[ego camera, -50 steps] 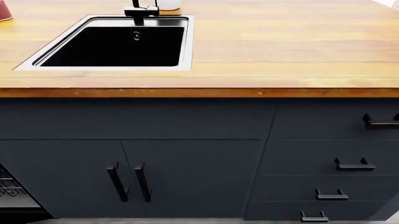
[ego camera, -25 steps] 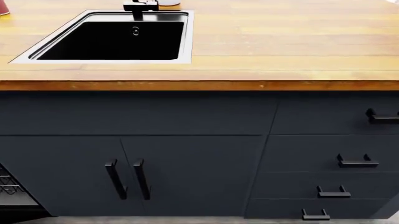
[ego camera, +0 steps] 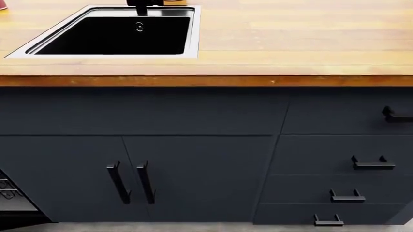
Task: Close the dishwasher door
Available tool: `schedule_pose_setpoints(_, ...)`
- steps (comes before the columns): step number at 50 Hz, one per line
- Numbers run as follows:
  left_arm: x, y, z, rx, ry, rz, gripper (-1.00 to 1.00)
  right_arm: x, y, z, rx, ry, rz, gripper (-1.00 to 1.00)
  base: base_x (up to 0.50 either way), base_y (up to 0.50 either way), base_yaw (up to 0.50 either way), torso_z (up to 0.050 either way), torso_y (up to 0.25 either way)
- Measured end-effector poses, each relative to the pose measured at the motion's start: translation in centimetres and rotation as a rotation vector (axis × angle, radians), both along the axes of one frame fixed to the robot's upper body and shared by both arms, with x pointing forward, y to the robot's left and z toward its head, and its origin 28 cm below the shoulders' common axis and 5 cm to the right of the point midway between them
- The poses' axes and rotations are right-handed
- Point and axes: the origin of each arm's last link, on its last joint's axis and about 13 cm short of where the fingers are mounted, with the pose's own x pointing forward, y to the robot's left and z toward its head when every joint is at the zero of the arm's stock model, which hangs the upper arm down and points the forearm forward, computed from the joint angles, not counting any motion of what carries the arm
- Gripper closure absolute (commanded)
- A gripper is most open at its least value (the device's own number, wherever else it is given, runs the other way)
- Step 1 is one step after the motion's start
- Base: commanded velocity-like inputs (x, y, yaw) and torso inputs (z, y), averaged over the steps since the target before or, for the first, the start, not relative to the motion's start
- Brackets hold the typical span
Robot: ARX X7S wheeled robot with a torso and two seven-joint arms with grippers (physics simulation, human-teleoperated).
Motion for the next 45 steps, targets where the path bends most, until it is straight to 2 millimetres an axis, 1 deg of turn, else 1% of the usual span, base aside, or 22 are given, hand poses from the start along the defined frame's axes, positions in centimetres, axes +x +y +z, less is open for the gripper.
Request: schedule_pose_setpoints(45, -0.01, -0.07, -0.09, -0.001, 0.001, -0.004, -1.0, 0.01, -0.02, -0.13, -0.001, 0.005, 0.003, -1.0, 0.0, 0.0, 0.0, -0.026, 0.0)
